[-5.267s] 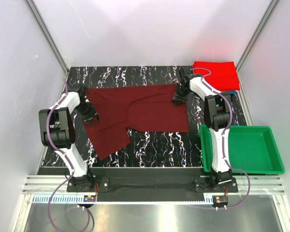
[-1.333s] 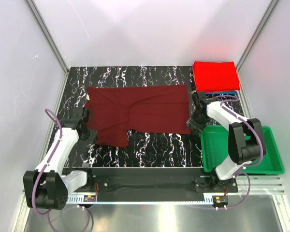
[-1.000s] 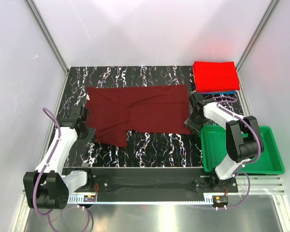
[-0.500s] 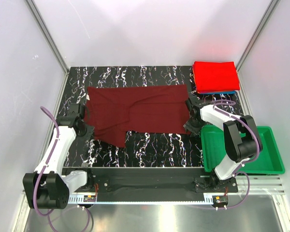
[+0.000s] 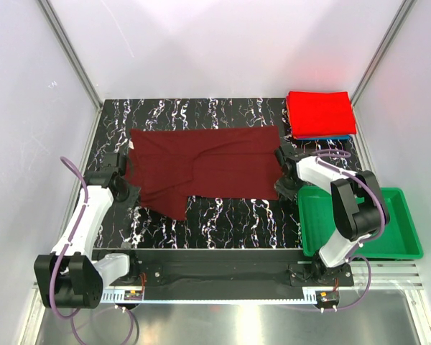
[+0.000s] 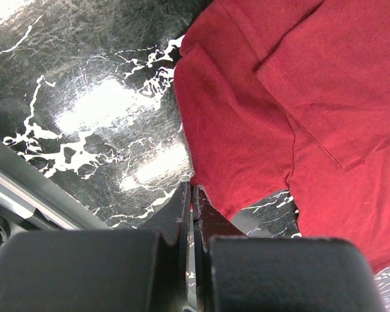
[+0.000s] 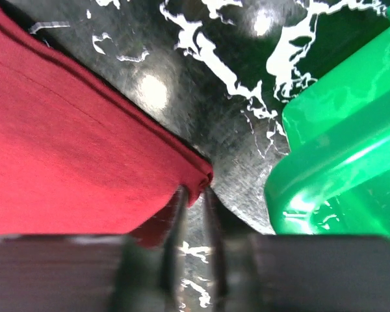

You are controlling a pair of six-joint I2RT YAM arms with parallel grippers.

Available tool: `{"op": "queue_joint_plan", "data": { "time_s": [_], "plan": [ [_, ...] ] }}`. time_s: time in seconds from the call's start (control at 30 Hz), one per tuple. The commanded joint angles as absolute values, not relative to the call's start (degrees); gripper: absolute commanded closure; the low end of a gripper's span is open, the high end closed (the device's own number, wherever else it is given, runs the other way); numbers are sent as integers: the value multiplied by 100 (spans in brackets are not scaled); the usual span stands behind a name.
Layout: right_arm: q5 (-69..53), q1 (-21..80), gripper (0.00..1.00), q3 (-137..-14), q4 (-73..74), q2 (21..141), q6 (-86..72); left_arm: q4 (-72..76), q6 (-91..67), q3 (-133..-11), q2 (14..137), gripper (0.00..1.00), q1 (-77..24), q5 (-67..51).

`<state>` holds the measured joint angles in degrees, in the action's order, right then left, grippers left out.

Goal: Fold and stack the t-shirts
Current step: Fold the tshirt

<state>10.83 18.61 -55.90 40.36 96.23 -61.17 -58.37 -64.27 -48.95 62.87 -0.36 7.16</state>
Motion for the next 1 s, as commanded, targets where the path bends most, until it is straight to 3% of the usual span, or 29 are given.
{"op": "queue_joint_plan", "data": {
  "time_s": [0.0, 0.07, 0.4, 0.97],
  "plan": [
    [1836, 1819, 89, -5589, 4174, 9940, -6144, -5739, -6319, -5229, 6345, 100, -9, 782],
    [1933, 1811, 100, -5669, 4314, 9871, -5995, -5748, -6276, -5317, 6381, 100, 0, 826],
    [1732, 1811, 100, -6538, 4473, 9650, -4852, -5590, -6021, -6037, 6872, 100, -9, 1081],
    [1696, 1776, 100, -8691, 5115, 10986, -3947, -5467, -5774, -7971, 8736, 100, 141, 1310]
  ]
}}
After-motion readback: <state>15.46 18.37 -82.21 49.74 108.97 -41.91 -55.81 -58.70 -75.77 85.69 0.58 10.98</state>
